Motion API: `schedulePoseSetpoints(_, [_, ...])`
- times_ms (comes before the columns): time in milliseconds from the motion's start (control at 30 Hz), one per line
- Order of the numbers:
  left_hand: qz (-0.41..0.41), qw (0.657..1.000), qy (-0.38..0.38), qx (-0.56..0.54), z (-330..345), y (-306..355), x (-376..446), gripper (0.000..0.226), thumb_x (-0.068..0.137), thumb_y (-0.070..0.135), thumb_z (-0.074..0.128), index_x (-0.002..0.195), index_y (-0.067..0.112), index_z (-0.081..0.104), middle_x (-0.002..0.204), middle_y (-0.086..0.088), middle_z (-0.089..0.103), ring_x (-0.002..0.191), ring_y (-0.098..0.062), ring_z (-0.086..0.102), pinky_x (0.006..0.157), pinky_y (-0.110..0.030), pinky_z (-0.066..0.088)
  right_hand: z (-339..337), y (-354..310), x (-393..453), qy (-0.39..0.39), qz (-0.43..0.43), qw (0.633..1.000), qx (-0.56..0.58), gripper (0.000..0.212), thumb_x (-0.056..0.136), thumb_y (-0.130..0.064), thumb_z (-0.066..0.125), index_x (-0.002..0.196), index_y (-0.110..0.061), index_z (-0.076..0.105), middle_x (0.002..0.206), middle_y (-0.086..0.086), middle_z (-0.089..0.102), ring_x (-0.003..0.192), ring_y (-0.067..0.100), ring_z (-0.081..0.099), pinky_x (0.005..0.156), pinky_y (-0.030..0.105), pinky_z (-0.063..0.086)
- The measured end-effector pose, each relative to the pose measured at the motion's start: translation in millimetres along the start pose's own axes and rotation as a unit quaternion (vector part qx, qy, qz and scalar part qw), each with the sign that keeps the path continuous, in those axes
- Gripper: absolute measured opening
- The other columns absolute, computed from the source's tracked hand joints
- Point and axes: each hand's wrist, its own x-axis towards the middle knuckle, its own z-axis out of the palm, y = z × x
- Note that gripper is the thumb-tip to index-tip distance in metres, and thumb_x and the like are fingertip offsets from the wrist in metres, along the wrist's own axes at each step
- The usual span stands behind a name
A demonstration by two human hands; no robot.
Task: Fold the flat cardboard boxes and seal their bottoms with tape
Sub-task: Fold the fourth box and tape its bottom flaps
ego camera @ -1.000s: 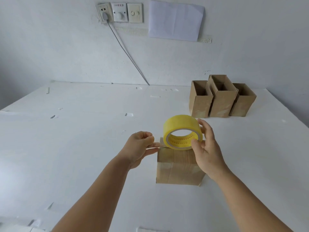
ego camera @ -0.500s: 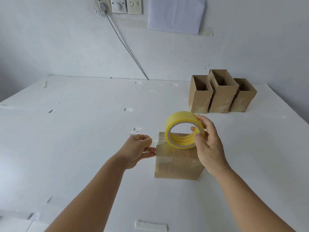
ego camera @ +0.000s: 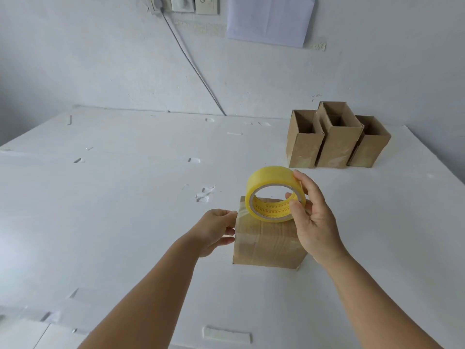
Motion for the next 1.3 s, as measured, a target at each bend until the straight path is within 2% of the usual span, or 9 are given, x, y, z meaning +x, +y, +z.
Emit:
schedulePoseSetpoints(133, [-0.057, 0.994, 0.060, 0.066, 2.7, -5.8, 0.5, 0.034, 0.091, 0.045, 0.057, 0.087, 0.011, 0.056, 0.085, -0.004, 0.049, 0.076, -0.018, 0.050, 0.072, -0.034, 0.056, -0.3, -0.5, -0.2, 0.005, 0.004, 1.000, -0.015, 0.045, 0.093, -0.031, 0.044, 0.132, -0.051, 0.037, 0.137, -0.010, 0.050, 0.118, 0.013, 0.053, 0.097, 0.016, 0.042])
schedulePoseSetpoints(267, [0.055, 0.967, 0.222, 0.109, 4.8, -8.4, -4.6, 0.025, 0.094, 0.031, 0.054, 0.099, 0.007, 0.056, 0.097, -0.006, 0.063, 0.080, -0.017, 0.059, 0.083, -0.037, 0.053, -1.4, -2.9, 0.3, -0.005, 0.005, 1.000, -0.017, 0.046, 0.093, -0.032, 0.044, 0.128, -0.061, 0.034, 0.137, -0.009, 0.050, 0.123, 0.011, 0.050, 0.097, 0.013, 0.041])
schedulePoseSetpoints(433, [0.190, 0.968, 0.021, 0.161, 30.1, -4.4, -36.3, 0.045, 0.093, 0.049, 0.046, 0.127, 0.019, 0.048, 0.119, 0.013, 0.057, 0.112, -0.005, 0.053, 0.100, -0.033, 0.042, 0.7, -5.1, 1.8, 0.002, 0.011, 1.000, -0.018, 0.050, 0.093, -0.031, 0.046, 0.122, -0.070, 0.032, 0.138, -0.009, 0.049, 0.122, 0.008, 0.050, 0.092, 0.006, 0.038])
schedulePoseSetpoints(533, [0.187, 0.922, 0.032, 0.338, 32.0, -7.1, -34.2, 0.078, 0.087, 0.042, 0.063, 0.148, 0.021, 0.018, 0.143, 0.006, 0.044, 0.129, -0.016, 0.045, 0.101, -0.030, 0.040, 1.4, -8.8, 0.3, 0.005, 0.020, 0.999, -0.025, 0.059, 0.097, -0.017, 0.051, 0.123, -0.065, 0.031, 0.132, -0.007, 0.054, 0.109, 0.009, 0.056, 0.089, 0.013, 0.046])
schedulePoseSetpoints(667, [0.227, 0.882, 0.034, 0.411, 25.4, 19.0, -14.9, 0.126, 0.063, 0.060, 0.076, 0.154, 0.020, -0.002, 0.162, 0.004, 0.002, 0.148, -0.013, 0.003, 0.117, -0.043, 0.022, 0.0, -10.5, -0.4, 0.013, 0.076, 0.996, -0.043, 0.063, 0.091, -0.016, 0.059, 0.129, -0.056, 0.029, 0.105, -0.004, 0.064, 0.089, 0.015, 0.061, 0.073, 0.027, 0.049])
schedulePoseSetpoints(800, [0.255, 0.922, -0.018, 0.291, 23.5, 16.4, 4.2, 0.103, 0.048, 0.060, 0.085, 0.134, 0.051, 0.029, 0.137, 0.007, 0.048, 0.130, -0.011, 0.044, 0.106, -0.043, 0.040, 3.5, -10.3, 6.0, 0.009, 0.128, 0.990, -0.049, 0.050, 0.086, -0.021, 0.066, 0.127, -0.036, 0.043, 0.101, -0.020, 0.065, 0.092, 0.002, 0.061, 0.073, 0.015, 0.043])
schedulePoseSetpoints(900, [0.293, 0.908, 0.004, 0.298, 24.4, 12.9, 5.4, 0.088, 0.045, 0.062, 0.082, 0.118, 0.065, 0.034, 0.131, 0.010, 0.048, 0.125, -0.012, 0.045, 0.106, -0.043, 0.039, -3.4, -12.8, 11.6, 0.013, 0.140, 0.990, 0.016, 0.038, 0.084, -0.015, 0.068, 0.117, -0.029, 0.054, 0.090, -0.013, 0.065, 0.084, 0.004, 0.061, 0.075, 0.019, 0.045])
schedulePoseSetpoints(1100, [0.245, 0.892, 0.011, 0.379, 21.0, 17.0, 7.7, 0.128, 0.038, 0.074, 0.076, 0.147, 0.031, 0.026, 0.141, 0.011, 0.036, 0.131, -0.014, 0.034, 0.111, -0.042, 0.034, -37.4, -16.8, 22.0, -0.006, 0.125, 0.991, 0.053, 0.046, 0.081, -0.012, 0.070, 0.118, -0.038, 0.059, 0.089, -0.002, 0.057, 0.084, 0.013, 0.054, 0.077, 0.027, 0.047])
schedulePoseSetpoints(1300, [0.232, 0.879, 0.018, 0.417, 23.2, 21.1, 5.9, 0.131, 0.038, 0.075, 0.071, 0.149, 0.027, 0.021, 0.132, 0.017, 0.032, 0.129, -0.012, 0.034, 0.111, -0.039, 0.033, -87.6, -18.7, 22.1, -0.024, 0.117, 0.993, -0.003, 0.053, 0.078, -0.008, 0.073, 0.111, -0.048, 0.063, 0.105, 0.001, 0.059, 0.094, 0.023, 0.056, 0.082, 0.034, 0.049])
